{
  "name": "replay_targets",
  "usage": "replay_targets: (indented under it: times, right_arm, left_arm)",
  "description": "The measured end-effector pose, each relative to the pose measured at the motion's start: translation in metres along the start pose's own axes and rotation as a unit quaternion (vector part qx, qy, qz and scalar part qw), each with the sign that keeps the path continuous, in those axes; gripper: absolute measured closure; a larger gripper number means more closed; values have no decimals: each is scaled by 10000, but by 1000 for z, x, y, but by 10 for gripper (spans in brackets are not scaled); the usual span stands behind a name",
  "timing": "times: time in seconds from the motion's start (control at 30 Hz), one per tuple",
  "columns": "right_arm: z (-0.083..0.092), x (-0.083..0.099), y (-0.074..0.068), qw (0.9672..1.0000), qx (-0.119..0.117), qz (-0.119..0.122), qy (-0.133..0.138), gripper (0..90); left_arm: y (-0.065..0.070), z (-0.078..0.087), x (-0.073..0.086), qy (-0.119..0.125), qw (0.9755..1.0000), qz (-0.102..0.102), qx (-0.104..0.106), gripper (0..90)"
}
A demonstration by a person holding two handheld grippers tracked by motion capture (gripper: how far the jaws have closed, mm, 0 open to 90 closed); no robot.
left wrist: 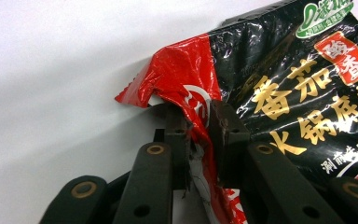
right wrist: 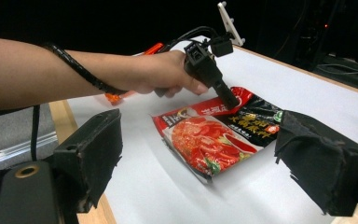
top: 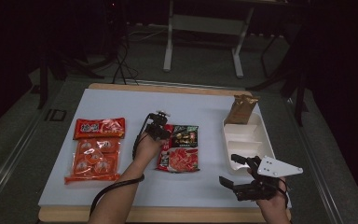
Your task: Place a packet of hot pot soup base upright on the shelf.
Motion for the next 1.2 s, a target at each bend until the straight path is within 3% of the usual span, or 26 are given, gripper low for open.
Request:
replay_targets:
  times: [0.1,0.2,0.4,0.57,0.6,0.73,0.87,0.9,0.93,0.97,1.0,1.03,1.07,1.17,1.2]
  right_arm:
    - [-1,0,0,10000,-24,-12,-16,145]
    - [-1,0,1,10000,-21,-8,-5,145]
    - [1,0,2,10000,3,-34,35,145]
    - [3,-2,4,9999,18,16,165,163]
    - [3,-2,4,9998,13,-1,178,163]
    - [4,-3,5,9998,32,-6,207,163]
    - [5,-3,5,9997,60,11,242,166]
    - [5,-3,5,9996,66,23,261,167]
    - [5,-3,5,9996,66,23,261,167]
    - [6,-4,5,9996,94,40,263,167]
    - [7,-4,6,9995,111,34,299,170]
    - [7,-4,6,9995,130,49,300,181]
    - [7,-5,6,9994,190,86,281,182]
    - [7,-5,6,9993,245,111,257,182]
    - [8,-5,7,9991,324,84,241,180]
  left_arm:
    - [1,1,0,35,10000,-30,-36,823]
    - [3,7,-1,260,9997,0,39,844]
    - [7,17,-2,490,9988,-53,61,864]
    - [15,30,-2,774,9963,-371,15,868]
    - [17,33,-3,900,9945,-540,45,868]
    - [24,43,-2,1144,9909,-695,144,869]
    - [27,53,0,1434,9868,-686,315,875]
    - [29,57,1,1567,9843,-703,399,877]
    - [29,57,1,1567,9843,-703,399,878]
    - [32,60,2,1665,9826,-714,410,878]
    - [36,65,3,1840,9781,-858,463,881]
    - [36,65,3,1840,9781,-858,463,882]
    - [41,69,4,1914,9760,-936,458,882]
    - [44,73,5,1968,9748,-935,477,883]
    - [50,78,6,2070,9717,-1034,473,884]
Point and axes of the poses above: each handheld gripper's, and its own axes: z roughly backward along the jaws, x roughly out of its underside, y roughly to its right, the point moved 3 cm from there along -z, roughly forward along the jaws, and after that the axes turned 5 degrees about -y, right-handed, at the moved point
